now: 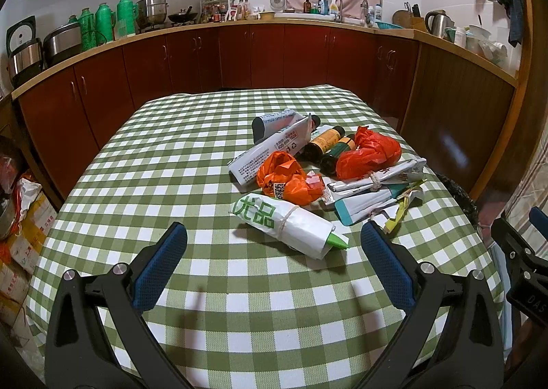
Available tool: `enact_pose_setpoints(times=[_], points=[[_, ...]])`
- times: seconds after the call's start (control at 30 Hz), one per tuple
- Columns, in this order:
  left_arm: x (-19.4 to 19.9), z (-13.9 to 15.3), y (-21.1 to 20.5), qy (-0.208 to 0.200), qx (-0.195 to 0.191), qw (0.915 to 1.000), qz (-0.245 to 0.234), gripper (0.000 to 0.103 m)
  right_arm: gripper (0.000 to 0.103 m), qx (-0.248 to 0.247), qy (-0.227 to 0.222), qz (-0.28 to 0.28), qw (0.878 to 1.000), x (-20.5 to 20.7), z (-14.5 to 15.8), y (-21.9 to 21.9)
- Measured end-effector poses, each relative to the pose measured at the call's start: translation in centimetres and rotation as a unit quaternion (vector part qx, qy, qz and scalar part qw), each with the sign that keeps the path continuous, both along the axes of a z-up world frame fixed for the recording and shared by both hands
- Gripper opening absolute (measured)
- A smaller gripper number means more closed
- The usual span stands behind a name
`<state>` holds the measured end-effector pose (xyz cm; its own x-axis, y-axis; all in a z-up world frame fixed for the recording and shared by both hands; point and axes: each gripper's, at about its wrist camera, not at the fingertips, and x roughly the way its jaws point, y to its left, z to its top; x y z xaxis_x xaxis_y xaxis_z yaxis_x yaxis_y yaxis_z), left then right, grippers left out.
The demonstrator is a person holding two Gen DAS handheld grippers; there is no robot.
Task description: Collect trash
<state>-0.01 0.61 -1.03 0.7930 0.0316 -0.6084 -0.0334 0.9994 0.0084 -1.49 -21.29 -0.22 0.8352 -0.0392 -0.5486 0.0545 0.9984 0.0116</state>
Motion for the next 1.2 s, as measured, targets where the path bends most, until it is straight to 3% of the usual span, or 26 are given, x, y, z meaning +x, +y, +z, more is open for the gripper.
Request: enact_pose_setpoints(times=[1.03,1.2], points=[[0.5,-0.4,-0.7,0.016,-0.012,0.9998,-0.003,0.097,0.097,0.008,-0.001,0.004,1.000,0.0,-0.7,0.1],[2.1,-1.2,-1.5,0.035,-0.005,0.9994,0.004,0.082,0.097,0.019,0.007,0.004,1.000,0.3,-1.2,-0.2]])
